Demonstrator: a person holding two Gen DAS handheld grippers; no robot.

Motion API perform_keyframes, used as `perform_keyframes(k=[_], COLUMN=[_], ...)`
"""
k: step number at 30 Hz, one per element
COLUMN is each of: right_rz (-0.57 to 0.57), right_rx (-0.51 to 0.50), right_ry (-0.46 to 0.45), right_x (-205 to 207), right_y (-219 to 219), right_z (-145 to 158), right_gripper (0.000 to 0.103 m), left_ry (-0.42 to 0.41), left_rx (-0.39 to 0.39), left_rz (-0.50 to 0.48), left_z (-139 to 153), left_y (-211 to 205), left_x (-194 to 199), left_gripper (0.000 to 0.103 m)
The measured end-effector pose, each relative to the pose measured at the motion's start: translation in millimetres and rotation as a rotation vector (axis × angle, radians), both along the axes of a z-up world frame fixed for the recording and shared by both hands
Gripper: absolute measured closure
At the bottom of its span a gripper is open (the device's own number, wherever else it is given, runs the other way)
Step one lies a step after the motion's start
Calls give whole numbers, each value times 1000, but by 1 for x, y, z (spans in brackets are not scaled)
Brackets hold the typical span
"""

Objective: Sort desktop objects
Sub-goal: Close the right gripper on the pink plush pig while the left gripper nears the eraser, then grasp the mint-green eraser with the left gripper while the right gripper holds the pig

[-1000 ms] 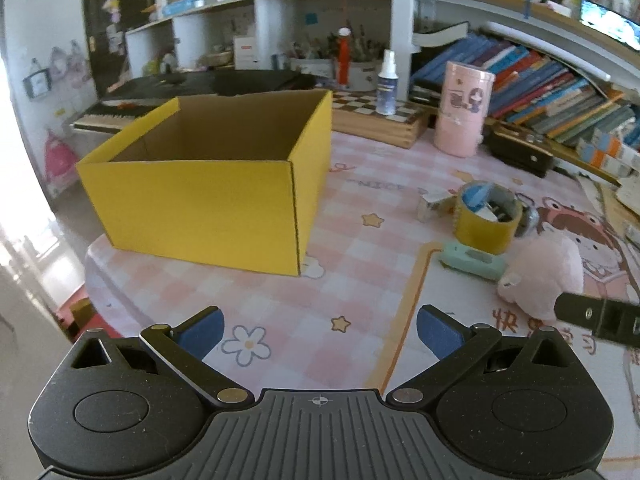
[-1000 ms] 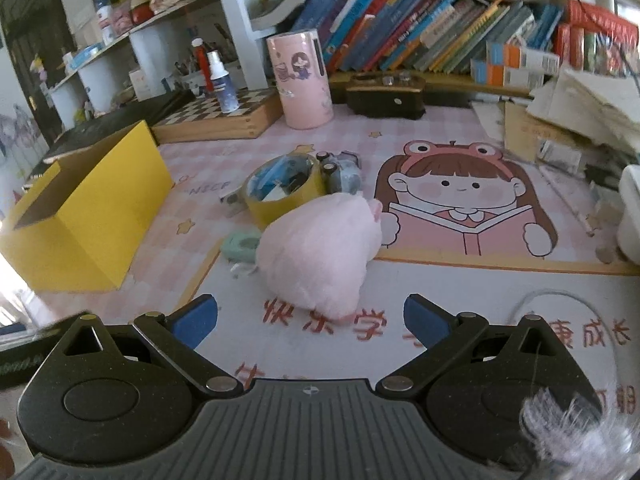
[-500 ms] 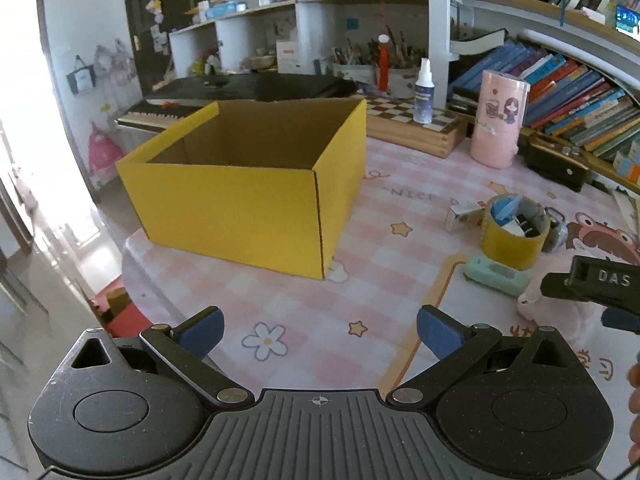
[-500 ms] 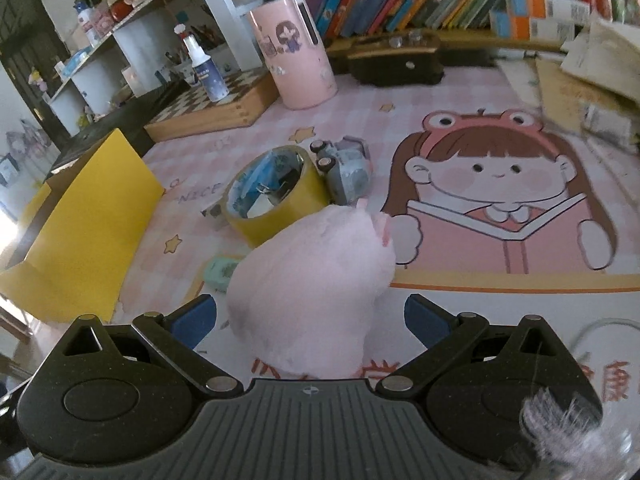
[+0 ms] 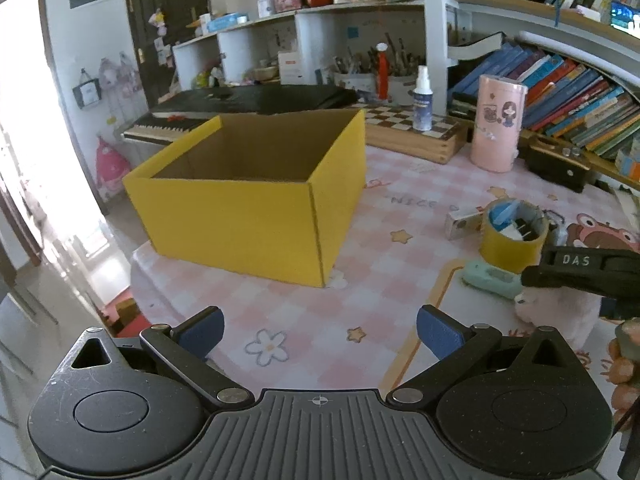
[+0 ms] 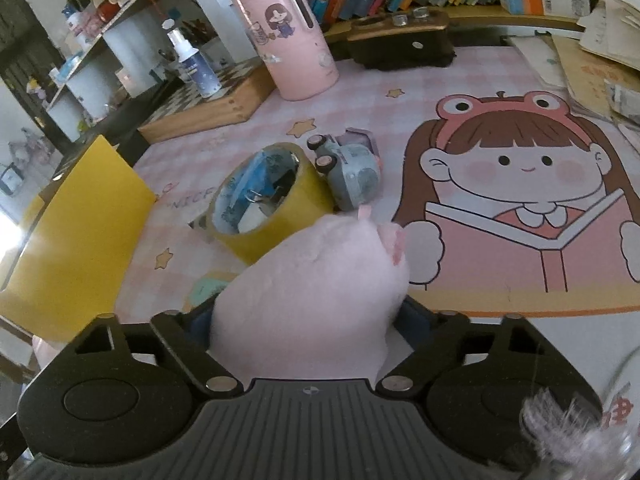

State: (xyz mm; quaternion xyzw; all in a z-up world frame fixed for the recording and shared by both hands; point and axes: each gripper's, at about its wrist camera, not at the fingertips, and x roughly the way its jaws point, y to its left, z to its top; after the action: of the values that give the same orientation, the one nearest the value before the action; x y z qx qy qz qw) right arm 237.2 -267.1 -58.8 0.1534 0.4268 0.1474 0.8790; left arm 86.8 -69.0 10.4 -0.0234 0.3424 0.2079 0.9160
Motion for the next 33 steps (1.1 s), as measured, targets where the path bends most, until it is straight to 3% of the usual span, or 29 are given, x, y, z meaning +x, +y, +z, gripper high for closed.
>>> perform_keyframes(k=[3,11,25,33], right_rz=[18,-25,-41,-62], right_rx=[-12,-32,-48,-62], right_ry=[-15,-98,-88,-94], right_x=[-5,-30,-47,-42], right_y=[-6,-45,-81,-90], right_z=[5,34,37,36], right_gripper=[26,26,25,25], left_ry=[-5,6,51,105], left_rx=[-8,-55,-79,-58], left_rz=[-24,-120,-300,-408], left_z=[-1,-10,-52,-72], left_y=[-5,-24,-60,-66], left_x=[8,39,119,141], left_gripper=[0,0,1,17])
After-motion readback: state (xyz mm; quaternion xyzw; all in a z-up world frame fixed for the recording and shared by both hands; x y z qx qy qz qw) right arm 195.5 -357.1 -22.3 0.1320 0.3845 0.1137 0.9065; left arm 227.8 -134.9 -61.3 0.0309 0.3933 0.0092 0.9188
